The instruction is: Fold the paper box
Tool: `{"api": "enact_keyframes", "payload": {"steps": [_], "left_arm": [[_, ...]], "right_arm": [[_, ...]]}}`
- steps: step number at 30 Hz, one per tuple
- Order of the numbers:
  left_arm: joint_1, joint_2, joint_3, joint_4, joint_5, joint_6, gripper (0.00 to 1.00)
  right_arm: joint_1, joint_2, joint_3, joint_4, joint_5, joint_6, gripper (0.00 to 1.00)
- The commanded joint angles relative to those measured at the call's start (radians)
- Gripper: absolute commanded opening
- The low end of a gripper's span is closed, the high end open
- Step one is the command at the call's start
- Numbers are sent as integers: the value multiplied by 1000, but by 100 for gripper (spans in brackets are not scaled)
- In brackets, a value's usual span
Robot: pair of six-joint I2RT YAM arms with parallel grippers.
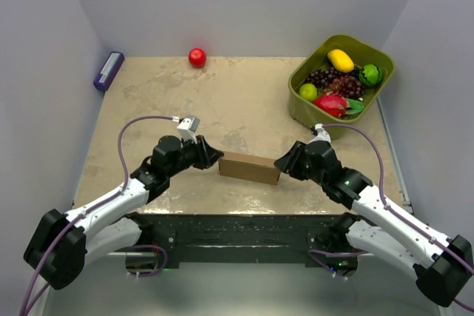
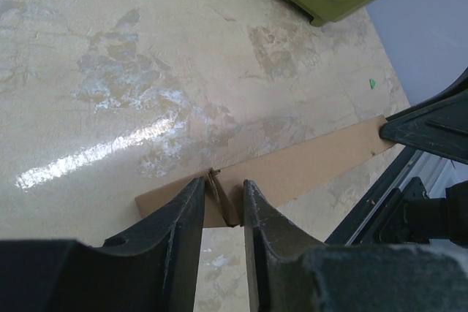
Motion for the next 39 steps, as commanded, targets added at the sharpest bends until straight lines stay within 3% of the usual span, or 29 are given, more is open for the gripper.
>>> {"api": "enact_keyframes", "payload": {"steps": [1, 9, 18, 23, 33, 39], "left_arm": [[1, 38, -60, -198, -19, 26, 29], [3, 26, -92, -205, -10, 18, 20], [1, 32, -126, -169, 4, 10, 17], [1, 88, -106, -9, 27, 6, 17], [1, 341, 191, 128, 58, 98, 17], [0, 334, 195, 144, 70, 102, 17]], "right_arm": [[-4, 10, -16, -120, 43, -29, 38], [-2, 4, -16, -116, 42, -32, 36], [-2, -15, -39, -122, 31, -27, 17], [-4, 1, -54, 8, 1, -41, 14], [-4, 165, 82, 180, 88, -119, 13], [-4, 194, 134, 194, 83, -150, 13]]}}
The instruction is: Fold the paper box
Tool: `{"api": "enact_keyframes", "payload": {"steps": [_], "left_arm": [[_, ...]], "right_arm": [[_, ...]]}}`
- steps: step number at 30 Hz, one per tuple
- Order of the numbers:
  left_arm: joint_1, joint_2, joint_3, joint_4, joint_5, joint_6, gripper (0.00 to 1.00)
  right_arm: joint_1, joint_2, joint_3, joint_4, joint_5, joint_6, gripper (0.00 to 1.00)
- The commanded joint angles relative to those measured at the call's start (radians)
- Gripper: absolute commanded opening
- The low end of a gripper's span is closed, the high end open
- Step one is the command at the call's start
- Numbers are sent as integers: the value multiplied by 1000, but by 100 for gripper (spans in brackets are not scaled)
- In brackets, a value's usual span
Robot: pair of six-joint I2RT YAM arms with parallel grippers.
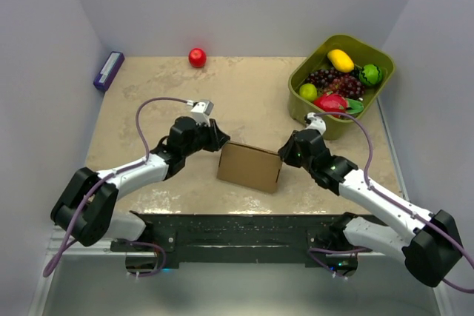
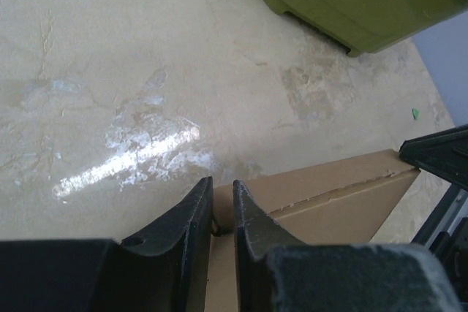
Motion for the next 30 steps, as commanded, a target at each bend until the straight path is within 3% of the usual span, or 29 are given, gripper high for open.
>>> {"api": "enact_keyframes", "payload": {"steps": [1, 14, 21, 22, 24, 25, 27, 30], "left_arm": [[-24, -23, -9, -4, 84, 23, 17], [-24, -90, -63, -15, 83, 24, 17], [-25, -103, -46, -35, 84, 38, 30], [-25, -107, -48, -38, 83, 40, 38], [-24, -115, -43, -59, 78, 52, 47], [-24, -129, -40, -69, 71, 58, 60], [-23, -144, -26, -105, 43, 82, 81], [-16, -176, -8, -151, -14, 108, 95]], "right_arm": [[18, -2, 58, 79, -53, -28, 13], [18, -36, -1, 112, -72, -2, 14], [19, -30, -1, 76, -85, -8, 43], [18, -30, -11, 71, -87, -11, 52], [19, -36, -21, 68, -87, -15, 60], [18, -42, -29, 63, -81, -25, 71], [18, -51, -31, 66, -64, -43, 80], [16, -44, -15, 68, -38, -103, 90]]}}
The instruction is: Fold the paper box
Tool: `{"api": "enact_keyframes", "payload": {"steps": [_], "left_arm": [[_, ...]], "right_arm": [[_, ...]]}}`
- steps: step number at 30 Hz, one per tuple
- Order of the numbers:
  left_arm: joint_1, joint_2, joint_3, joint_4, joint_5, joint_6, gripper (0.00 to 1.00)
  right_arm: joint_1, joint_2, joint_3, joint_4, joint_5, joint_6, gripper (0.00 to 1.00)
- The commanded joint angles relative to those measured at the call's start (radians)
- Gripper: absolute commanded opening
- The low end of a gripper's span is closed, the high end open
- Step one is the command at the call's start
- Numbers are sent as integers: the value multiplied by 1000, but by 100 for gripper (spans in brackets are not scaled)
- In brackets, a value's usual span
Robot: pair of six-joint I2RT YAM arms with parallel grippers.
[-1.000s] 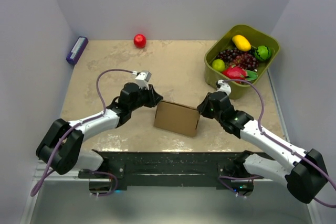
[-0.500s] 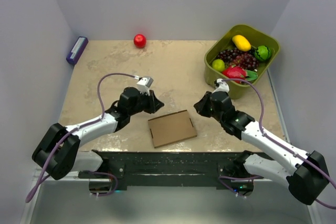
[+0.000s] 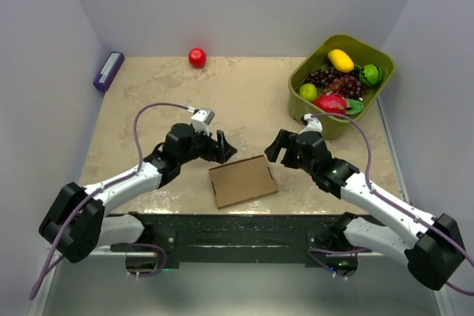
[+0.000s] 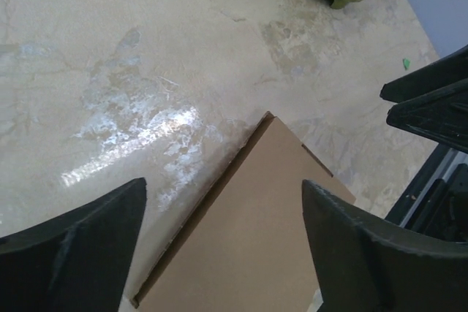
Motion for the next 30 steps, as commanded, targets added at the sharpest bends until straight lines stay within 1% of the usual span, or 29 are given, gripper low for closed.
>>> {"api": "enact_keyframes", "payload": {"steps": [1, 2, 4, 5, 6, 8, 9, 14, 16, 17, 20, 25, 30], "left_arm": [[13, -65, 55, -60, -81, 54, 96], [23, -68, 69, -86, -87, 55, 98], [85, -86, 75, -104, -72, 46, 99], [117, -97, 72, -104, -25, 23, 100], [193, -111, 66, -101, 3, 9, 100], [272, -163, 58, -115, 75, -11, 99], [334, -201, 63, -141, 82, -2, 100], [480, -307, 158, -363, 54, 124, 100], [507, -346, 181, -391, 54, 159, 100], [511, -359, 185, -394, 54, 199, 100], [511, -407, 185, -383, 30, 239, 100], [510, -412, 181, -391, -52, 213, 100], [510, -416, 168, -385, -32, 206, 100]], "right_arm": [[-4, -9, 31, 5, 50, -102, 91], [-9, 6, 42, 4, 53, -117, 93], [-52, 20, 66, 10, 33, -166, 95], [-75, 23, 71, 20, 13, -182, 95], [-145, 22, 72, 34, -52, -197, 95], [-208, 2, 77, 65, -105, -225, 95], [-246, -6, 83, 68, -119, -254, 95], [-314, -75, 143, 41, -108, -351, 96], [-352, -113, 155, 30, -94, -391, 98], [-363, -127, 155, 27, -87, -403, 98], [-388, -176, 151, 28, -41, -440, 99], [-394, -219, 134, 44, -33, -464, 99], [-394, -210, 137, 42, -30, -463, 99]]}}
